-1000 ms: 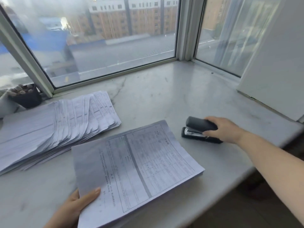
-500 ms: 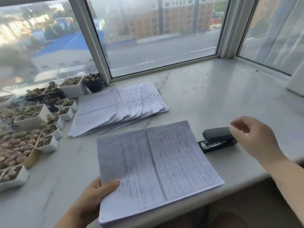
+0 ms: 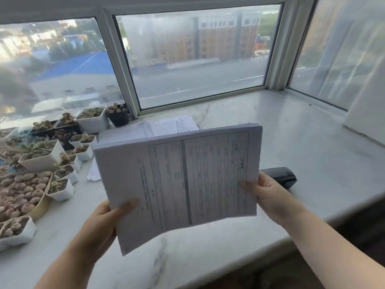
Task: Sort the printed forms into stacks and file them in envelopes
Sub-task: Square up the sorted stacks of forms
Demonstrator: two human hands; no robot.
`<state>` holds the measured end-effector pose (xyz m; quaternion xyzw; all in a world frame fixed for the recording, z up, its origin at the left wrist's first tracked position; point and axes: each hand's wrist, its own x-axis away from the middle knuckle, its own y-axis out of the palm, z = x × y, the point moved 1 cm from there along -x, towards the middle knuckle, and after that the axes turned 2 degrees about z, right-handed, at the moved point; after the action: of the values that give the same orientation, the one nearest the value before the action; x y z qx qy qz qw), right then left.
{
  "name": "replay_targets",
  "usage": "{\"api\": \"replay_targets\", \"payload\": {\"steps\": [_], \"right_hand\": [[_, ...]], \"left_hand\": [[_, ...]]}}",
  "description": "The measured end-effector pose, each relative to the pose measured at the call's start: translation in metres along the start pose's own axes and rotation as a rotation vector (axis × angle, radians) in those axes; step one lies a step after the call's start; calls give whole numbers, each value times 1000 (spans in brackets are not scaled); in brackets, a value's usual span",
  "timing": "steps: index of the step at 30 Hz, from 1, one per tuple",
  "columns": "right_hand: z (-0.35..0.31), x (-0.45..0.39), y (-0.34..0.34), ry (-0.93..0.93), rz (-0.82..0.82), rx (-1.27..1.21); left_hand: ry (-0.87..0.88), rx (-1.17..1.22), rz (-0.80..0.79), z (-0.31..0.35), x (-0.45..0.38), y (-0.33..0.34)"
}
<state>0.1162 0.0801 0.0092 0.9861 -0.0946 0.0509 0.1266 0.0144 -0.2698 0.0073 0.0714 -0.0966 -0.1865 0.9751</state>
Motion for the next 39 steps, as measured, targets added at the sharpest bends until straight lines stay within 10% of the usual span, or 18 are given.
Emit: {"api": "replay_targets", "payload": {"steps": [27, 39], "right_hand": [[44, -3, 13, -49, 190, -22], [37, 20, -25, 464, 319, 125]], "left_hand": [[94, -350, 238, -35, -7, -7], [-302, -158, 178, -34, 26, 40]]}}
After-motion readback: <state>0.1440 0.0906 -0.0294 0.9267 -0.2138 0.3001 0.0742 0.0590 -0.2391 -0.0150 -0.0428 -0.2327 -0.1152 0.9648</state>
